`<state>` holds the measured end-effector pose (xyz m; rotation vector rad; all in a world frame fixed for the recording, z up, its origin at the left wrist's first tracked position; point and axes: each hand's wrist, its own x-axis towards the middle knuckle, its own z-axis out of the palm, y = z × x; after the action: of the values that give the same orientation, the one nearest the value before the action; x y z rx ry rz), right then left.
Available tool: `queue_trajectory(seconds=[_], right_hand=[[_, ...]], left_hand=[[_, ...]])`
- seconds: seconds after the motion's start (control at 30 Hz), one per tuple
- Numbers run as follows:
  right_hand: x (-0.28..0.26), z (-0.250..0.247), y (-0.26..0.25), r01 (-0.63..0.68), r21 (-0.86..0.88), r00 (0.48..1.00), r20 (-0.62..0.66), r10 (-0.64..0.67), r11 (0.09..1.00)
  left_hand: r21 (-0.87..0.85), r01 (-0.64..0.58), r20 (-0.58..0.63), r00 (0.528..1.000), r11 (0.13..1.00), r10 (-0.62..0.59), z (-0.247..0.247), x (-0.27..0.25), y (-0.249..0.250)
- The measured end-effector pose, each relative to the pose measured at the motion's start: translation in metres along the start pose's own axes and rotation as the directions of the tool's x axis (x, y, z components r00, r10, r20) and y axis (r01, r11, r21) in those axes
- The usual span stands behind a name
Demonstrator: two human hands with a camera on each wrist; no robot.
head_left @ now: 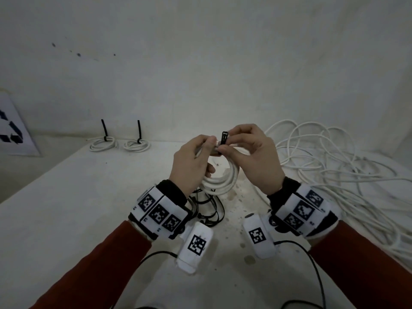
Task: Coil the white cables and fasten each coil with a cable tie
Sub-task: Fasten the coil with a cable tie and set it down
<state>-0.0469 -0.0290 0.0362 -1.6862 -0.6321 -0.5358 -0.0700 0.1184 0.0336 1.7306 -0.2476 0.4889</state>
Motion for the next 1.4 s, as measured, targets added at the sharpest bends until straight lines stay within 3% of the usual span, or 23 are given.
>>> queue_trajectory(seconds=[0.13, 0.33, 0.47, 0.57, 0.63, 0.77, 0.9, 1.0, 1.1, 1.23, 1.4], right_hand=[[-0.005, 0.003, -0.009, -0.198, 0.281, 0.98, 0.029, 0.197, 0.939], [-0.012, 0.007, -0.02, -0.373, 0.47, 0.921, 0.085, 0.38, 0.8], [-0.011, 0.005, -0.022, -0.491, 0.543, 0.847, 0.114, 0.52, 0.681], [-0.01, 0.006, -0.021, -0.554, 0.619, 0.796, 0.2, 0.571, 0.556], [-0.011, 0.006, -0.021, -0.58, 0.618, 0.78, 0.233, 0.581, 0.53], [-0.006, -0.001, -0.026, -0.573, 0.605, 0.797, 0.255, 0.548, 0.552], [0.003, -0.007, -0.034, -0.53, 0.471, 0.845, 0.222, 0.487, 0.705], [0.005, -0.001, -0.035, -0.365, 0.31, 0.93, 0.077, 0.36, 0.878], [0.006, 0.001, -0.033, -0.203, 0.134, 0.979, 0.006, 0.204, 0.97], [0.008, -0.002, -0.032, -0.08, -0.045, 0.996, 0.036, 0.082, 0.996], [0.013, -0.008, -0.035, -0.063, -0.203, 0.991, 0.105, 0.085, 0.977]], left_hand=[[-0.106, 0.002, 0.045, 0.999, 0.994, 0.003, -0.004, -0.006, 0.001], [-0.121, -0.034, 0.069, 0.997, 0.992, 0.043, -0.01, -0.015, 0.001], [-0.107, -0.036, 0.089, 0.995, 0.994, 0.046, -0.014, -0.018, 0.002], [-0.147, -0.027, 0.103, 0.994, 0.989, 0.042, -0.017, -0.018, 0.001], [-0.168, -0.013, 0.106, 0.994, 0.986, 0.031, -0.019, -0.019, 0.002], [-0.201, 0.0, 0.092, 0.996, 0.98, 0.018, -0.022, -0.021, 0.002], [-0.245, 0.028, 0.091, 0.996, 0.969, -0.005, -0.02, -0.021, 0.0], [-0.326, 0.079, 0.119, 0.992, 0.942, -0.042, -0.016, -0.022, -0.001], [-0.424, 0.143, 0.117, 0.988, 0.894, -0.103, -0.014, -0.022, -0.004], [-0.47, 0.158, 0.112, 0.987, 0.868, -0.119, -0.012, -0.022, -0.007], [-0.492, 0.13, 0.121, 0.989, 0.861, -0.08, -0.013, -0.019, -0.007]])
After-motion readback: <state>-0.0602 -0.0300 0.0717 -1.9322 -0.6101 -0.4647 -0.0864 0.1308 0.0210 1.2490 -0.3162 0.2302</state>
